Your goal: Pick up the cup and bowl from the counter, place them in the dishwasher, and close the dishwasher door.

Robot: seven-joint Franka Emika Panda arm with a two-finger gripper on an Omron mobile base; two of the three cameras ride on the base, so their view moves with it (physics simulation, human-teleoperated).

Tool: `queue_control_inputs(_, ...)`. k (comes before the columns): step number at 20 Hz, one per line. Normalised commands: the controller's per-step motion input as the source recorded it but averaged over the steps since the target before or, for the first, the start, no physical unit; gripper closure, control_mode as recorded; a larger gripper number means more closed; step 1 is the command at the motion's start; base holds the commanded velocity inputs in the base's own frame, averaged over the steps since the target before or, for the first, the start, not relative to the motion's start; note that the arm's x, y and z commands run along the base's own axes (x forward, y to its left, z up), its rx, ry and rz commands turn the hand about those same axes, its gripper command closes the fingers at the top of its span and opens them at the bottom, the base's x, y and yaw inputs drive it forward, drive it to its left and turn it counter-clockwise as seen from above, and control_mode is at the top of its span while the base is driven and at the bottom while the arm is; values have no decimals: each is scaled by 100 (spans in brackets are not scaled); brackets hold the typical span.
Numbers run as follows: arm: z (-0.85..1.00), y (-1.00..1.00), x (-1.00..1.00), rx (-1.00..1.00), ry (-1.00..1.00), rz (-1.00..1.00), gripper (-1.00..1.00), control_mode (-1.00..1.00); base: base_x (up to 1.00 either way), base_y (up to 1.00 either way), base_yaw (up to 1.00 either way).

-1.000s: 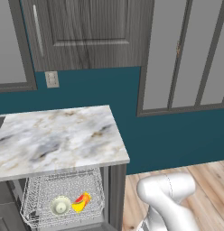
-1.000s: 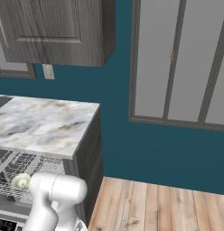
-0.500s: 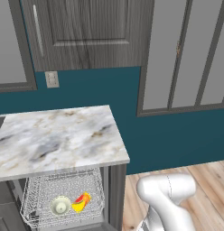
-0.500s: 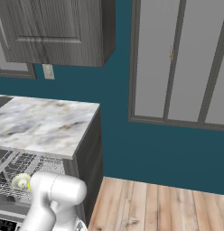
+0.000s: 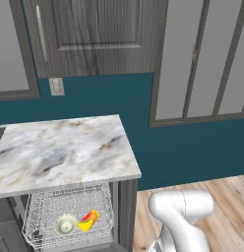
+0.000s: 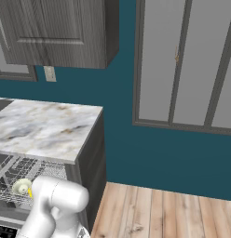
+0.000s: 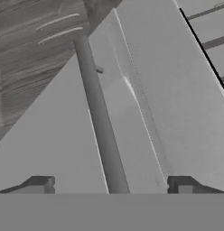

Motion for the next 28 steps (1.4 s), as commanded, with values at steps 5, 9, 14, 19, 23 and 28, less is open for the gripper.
queue_control_inputs(5, -49, 6, 28, -16, -6, 0, -100, -100, 0, 0, 0)
queue_control_inputs(9, -19, 17, 21, -29, -19, 0, -100, -100, 0, 0, 0)
queue_control_inputs(14, 3, 15, 18, -36, -36, 0, -100, -100, 0, 0, 0)
queue_control_inputs(19, 14, 1, 37, -39, -46, 0, -100, -100, 0, 0, 0)
queue_control_inputs(23, 14, 0, 74, -30, -51, 0, -100, -100, 0, 0, 0)
queue_control_inputs(28, 19, -2, 100, -26, -49, -2, -100, -100, 0, 0, 0)
